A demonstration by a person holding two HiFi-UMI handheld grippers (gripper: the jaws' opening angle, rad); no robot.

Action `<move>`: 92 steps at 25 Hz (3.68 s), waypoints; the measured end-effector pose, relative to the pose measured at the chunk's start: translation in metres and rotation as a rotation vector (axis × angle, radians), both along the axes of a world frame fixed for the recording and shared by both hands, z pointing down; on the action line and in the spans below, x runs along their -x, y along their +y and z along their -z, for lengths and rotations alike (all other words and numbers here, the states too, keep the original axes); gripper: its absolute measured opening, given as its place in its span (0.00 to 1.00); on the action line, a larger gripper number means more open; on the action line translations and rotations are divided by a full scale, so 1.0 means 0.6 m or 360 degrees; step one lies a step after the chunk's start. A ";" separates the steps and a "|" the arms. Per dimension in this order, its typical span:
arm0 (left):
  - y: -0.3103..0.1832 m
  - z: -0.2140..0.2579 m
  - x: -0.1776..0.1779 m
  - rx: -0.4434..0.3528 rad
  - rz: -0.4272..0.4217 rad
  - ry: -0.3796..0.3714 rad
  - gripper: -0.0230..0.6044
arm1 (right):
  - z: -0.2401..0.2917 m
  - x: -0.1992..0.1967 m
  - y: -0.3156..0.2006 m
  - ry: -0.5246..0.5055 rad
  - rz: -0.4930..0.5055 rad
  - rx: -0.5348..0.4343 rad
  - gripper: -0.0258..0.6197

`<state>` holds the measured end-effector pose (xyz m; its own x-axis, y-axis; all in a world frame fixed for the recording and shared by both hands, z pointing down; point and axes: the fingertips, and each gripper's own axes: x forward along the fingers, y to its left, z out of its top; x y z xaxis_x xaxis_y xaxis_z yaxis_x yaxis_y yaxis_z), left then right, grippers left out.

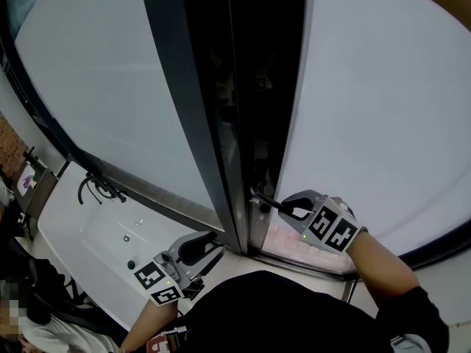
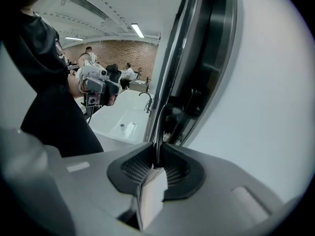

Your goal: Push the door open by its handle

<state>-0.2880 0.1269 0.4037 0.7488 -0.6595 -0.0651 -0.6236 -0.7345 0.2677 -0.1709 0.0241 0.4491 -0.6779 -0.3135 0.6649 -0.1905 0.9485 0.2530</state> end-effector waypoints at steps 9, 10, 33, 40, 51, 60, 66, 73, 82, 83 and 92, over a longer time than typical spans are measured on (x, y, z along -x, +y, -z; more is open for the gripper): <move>-0.009 -0.011 0.006 0.0036 0.0006 -0.0023 0.26 | -0.036 0.019 -0.013 -0.0165 -0.0039 0.0166 0.12; -0.013 -0.012 0.003 0.0037 0.0005 -0.0024 0.25 | -0.042 0.023 -0.019 -0.0173 -0.0036 0.0175 0.12; -0.114 -0.006 -0.137 0.0079 -0.0042 -0.0065 0.26 | -0.060 0.020 -0.193 -0.0087 0.0192 0.0131 0.04; -0.144 -0.010 -0.241 0.0055 -0.0090 -0.0070 0.25 | -0.055 0.006 -0.259 -0.0103 0.0135 0.0117 0.04; -0.295 -0.044 -0.342 0.0078 -0.0269 -0.0130 0.25 | -0.062 -0.068 -0.478 -0.0124 -0.0139 0.0141 0.04; -0.414 -0.047 -0.388 0.0091 -0.0488 -0.0115 0.25 | -0.060 -0.211 -0.679 -0.0110 -0.0493 0.0110 0.04; -0.482 -0.053 -0.385 0.0104 -0.0395 -0.0155 0.25 | -0.050 -0.327 -0.805 -0.0120 -0.0718 0.0080 0.04; -0.637 -0.070 -0.379 -0.0070 -0.0053 -0.0279 0.25 | -0.039 -0.492 -0.943 -0.0181 -0.0971 0.0027 0.04; -0.936 -0.067 -0.564 -0.0026 -0.0120 -0.0218 0.25 | -0.037 -0.738 -1.065 -0.0212 -0.1312 0.0025 0.04; -0.961 -0.064 -0.579 -0.0028 -0.0140 -0.0224 0.25 | -0.035 -0.764 -1.075 -0.0201 -0.1350 0.0007 0.04; -1.199 -0.082 -0.658 0.0006 -0.0390 -0.0197 0.25 | -0.042 -0.974 -1.127 -0.0205 -0.1622 0.0005 0.04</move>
<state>0.1067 -0.5922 0.4529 0.8881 -0.4579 0.0392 -0.4558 -0.8665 0.2037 0.4132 -0.6522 0.4744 -0.1565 -0.7787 0.6076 -0.9314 0.3211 0.1715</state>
